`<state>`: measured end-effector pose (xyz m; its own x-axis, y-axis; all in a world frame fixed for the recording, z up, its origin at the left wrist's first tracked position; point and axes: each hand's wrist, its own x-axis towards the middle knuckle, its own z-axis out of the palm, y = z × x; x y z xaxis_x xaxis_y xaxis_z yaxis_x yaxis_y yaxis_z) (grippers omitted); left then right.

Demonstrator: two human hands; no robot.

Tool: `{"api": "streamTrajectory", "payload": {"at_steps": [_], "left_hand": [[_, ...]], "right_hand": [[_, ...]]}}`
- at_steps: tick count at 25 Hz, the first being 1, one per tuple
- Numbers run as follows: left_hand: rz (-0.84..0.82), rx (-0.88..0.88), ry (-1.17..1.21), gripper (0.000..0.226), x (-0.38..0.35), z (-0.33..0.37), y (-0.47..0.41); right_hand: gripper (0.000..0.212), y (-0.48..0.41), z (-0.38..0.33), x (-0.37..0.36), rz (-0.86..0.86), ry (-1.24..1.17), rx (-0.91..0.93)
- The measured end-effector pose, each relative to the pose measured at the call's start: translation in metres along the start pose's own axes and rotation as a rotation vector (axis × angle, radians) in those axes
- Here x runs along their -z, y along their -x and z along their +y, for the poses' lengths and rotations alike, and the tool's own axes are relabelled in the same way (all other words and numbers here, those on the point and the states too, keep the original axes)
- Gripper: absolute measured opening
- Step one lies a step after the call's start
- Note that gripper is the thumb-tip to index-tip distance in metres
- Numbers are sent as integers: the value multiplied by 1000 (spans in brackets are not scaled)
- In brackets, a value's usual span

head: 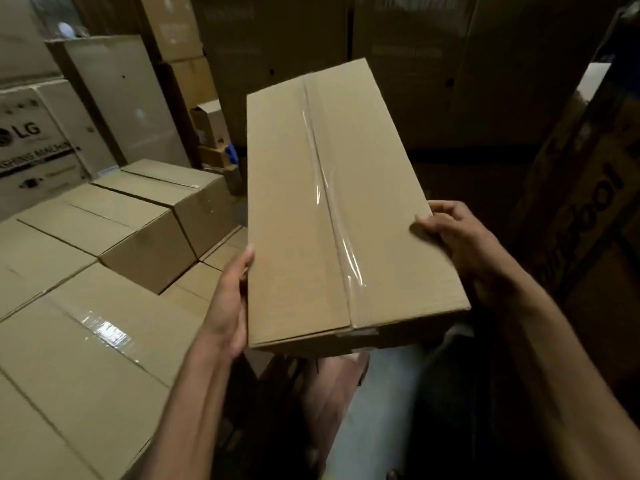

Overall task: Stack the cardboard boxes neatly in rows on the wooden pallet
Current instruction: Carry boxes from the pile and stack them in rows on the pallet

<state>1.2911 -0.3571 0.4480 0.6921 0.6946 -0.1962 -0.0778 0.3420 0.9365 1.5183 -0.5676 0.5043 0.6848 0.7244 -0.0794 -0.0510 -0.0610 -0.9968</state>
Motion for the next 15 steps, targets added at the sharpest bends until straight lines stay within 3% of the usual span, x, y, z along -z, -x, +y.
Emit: {"api": "streamTrajectory", "payload": {"at_steps": [1,5,8,11,15], "left_hand": [[23,16,0,58,-7,9,-26],[227,-29,-228,71,-24,40,-111],[268,-20,-413,74,-13,65,-138],[326,-62,-446,81,2,95,-153],[410,-49,-565,82,36,120,-155]], "right_hand": [[108,-34,-3,2,-86,20,-26],[87,-159,-32,4,-307,248,-17],[98,-231,-62,1,-496,392,-74],[109,-281,-80,-34,-573,569,-31],[111,-314,-76,-85,-644,613,-29]]}}
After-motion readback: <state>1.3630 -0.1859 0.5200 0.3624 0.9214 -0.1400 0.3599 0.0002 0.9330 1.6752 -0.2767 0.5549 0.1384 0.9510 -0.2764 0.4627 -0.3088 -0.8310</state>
